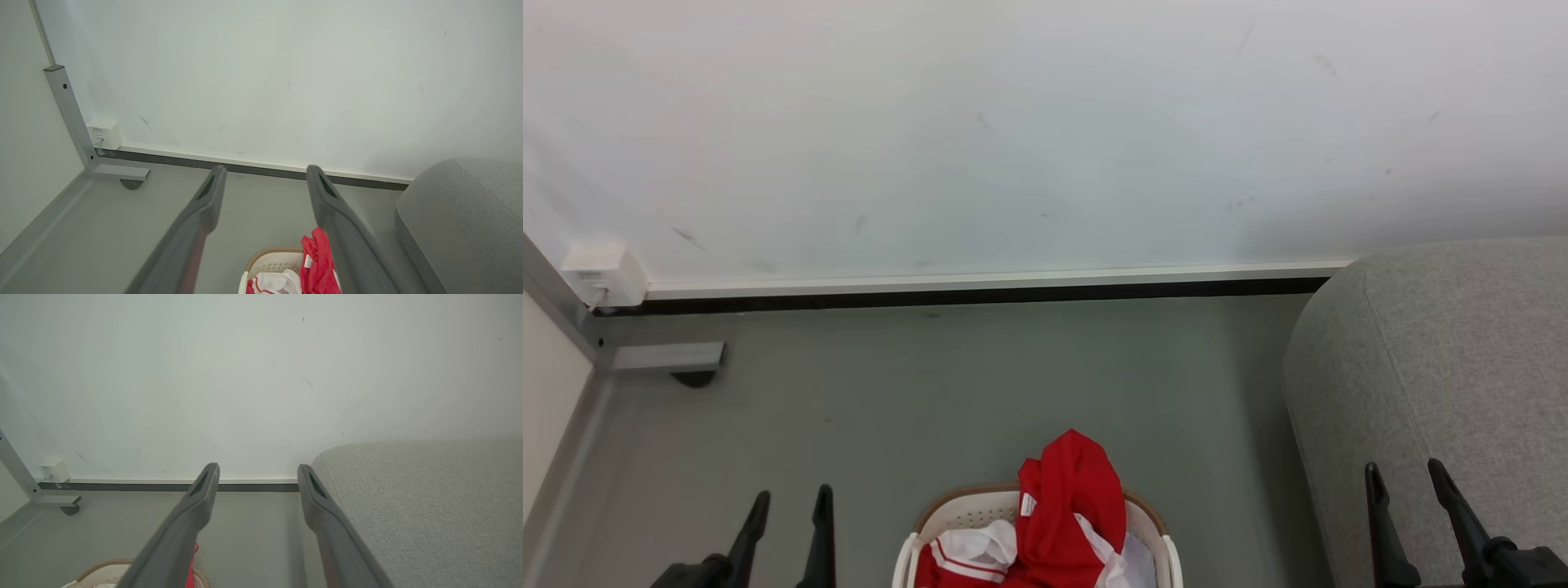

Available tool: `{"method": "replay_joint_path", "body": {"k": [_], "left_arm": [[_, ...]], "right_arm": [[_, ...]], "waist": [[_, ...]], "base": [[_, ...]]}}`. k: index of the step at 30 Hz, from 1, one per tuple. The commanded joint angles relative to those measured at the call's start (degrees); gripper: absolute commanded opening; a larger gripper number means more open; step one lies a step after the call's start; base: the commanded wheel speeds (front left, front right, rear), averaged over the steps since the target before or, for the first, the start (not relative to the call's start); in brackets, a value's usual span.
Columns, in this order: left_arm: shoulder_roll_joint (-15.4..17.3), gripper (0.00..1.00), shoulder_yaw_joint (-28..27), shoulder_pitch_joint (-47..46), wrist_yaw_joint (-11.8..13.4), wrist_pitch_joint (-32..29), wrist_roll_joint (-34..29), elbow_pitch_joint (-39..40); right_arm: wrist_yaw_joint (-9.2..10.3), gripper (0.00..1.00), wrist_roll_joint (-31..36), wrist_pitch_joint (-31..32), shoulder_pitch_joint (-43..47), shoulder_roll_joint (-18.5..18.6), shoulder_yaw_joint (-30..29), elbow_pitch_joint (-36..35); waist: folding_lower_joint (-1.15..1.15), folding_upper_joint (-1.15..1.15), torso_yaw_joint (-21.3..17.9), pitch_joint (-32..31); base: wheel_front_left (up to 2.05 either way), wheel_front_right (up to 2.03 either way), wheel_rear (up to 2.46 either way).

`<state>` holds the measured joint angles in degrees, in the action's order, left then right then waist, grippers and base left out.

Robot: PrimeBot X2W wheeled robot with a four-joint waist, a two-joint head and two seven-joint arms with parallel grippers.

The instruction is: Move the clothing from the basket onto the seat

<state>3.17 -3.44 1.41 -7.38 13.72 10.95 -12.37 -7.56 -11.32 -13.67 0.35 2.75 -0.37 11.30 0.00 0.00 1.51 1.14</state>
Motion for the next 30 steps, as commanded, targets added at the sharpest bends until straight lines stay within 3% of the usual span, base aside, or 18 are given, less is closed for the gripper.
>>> {"method": "replay_joint_path", "body": {"k": [1,12,21,26,30], "left_arm": [[0.64,1.00,-0.17,0.41,-0.08,0.49,-1.32,0.23],[1.20,1.00,0.64,0.33,-0.02,1.56,-5.01,0.03],[1.73,1.00,1.79,-0.47,-0.03,1.47,-3.90,-0.53],[3.56,1.00,4.97,-2.64,-0.03,1.46,-3.13,-1.08],[6.78,1.00,11.76,-5.54,-0.03,1.46,-2.34,-3.66]], "right_arm": [[0.13,1.00,1.10,-0.57,0.62,0.20,-0.08,0.18],[0.14,1.00,4.40,-1.69,0.62,0.24,0.25,0.30],[0.14,1.00,2.78,-1.57,-0.37,0.24,0.66,0.32],[0.14,1.00,2.30,-1.57,-1.54,0.23,1.08,-0.44],[0.14,1.00,2.06,-1.49,-2.48,0.23,1.40,-1.04]], "waist": [[0.00,0.00,0.01,0.12],[0.00,0.00,-0.12,0.91],[0.00,0.00,-0.70,1.88],[0.00,0.00,-1.33,3.82],[0.00,0.00,-2.04,5.94]], "base": [[0.00,0.00,0.00],[0.00,0.00,0.00],[0.00,0.00,0.00],[0.00,0.00,0.00],[0.00,0.00,0.00]]}}
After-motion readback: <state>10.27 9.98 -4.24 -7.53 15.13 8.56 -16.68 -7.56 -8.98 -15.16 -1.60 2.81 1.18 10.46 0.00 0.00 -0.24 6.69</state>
